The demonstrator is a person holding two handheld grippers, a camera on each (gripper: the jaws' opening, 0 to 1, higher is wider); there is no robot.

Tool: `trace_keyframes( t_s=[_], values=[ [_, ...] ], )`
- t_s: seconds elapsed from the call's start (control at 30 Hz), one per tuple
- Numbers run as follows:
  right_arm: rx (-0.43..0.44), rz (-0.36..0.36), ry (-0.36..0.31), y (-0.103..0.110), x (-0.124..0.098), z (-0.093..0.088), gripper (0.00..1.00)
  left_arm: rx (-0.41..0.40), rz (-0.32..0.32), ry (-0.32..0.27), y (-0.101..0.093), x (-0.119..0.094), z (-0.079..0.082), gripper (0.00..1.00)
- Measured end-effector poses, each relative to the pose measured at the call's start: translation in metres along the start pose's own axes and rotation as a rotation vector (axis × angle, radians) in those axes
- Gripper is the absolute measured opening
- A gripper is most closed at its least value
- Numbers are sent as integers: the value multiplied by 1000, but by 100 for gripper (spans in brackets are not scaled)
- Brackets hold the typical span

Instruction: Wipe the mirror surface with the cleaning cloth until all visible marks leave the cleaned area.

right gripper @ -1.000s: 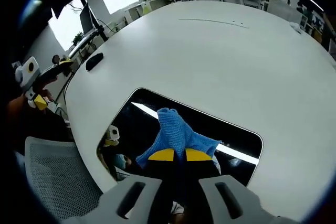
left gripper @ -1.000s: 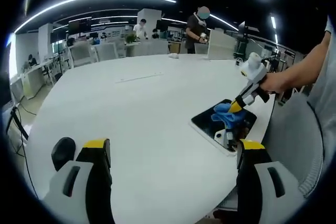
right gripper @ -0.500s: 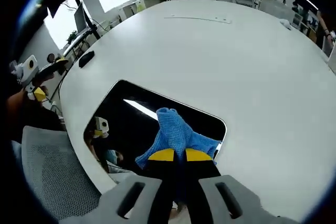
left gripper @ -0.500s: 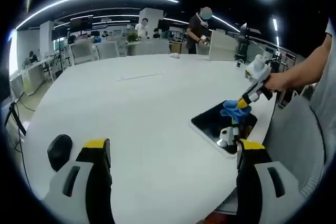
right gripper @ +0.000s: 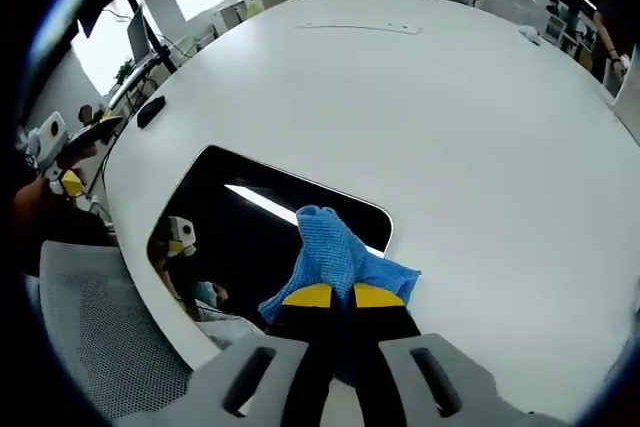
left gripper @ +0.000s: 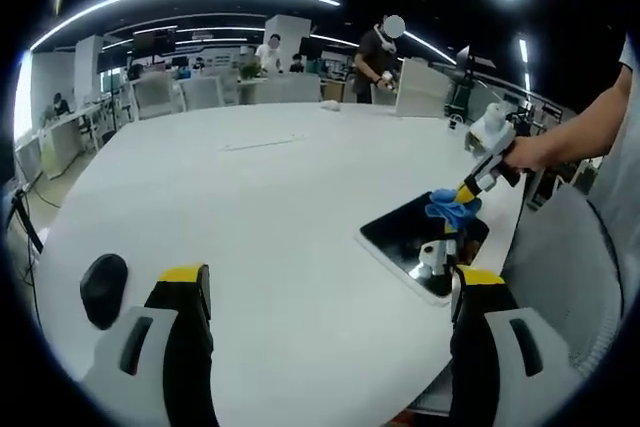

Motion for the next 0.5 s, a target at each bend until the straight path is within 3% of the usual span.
trace_keyframes(
  t_s=[0.13,0.3,0.5],
  values=[
    [-22,-1,-8,-1,0,-1,0,-10,5,-4,2,2,0,99],
    [21,5,-14,-1,0,0,0,6,7,-20,1,1,6,99],
    [51,-15,3,-5,-3,-3,0,22,18,-16,6,-13,6,99]
  ],
)
Point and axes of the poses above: the point that each gripper's makers call its tool centre point, and the gripper's own axes: x roughly forward along the fingers, y roughly to its left, z roughly out of its top, the point moved 1 cm from there along -x, roughly backward along the fingers, and after that the axes turned 11 degrees about x, right-handed, at the moved point
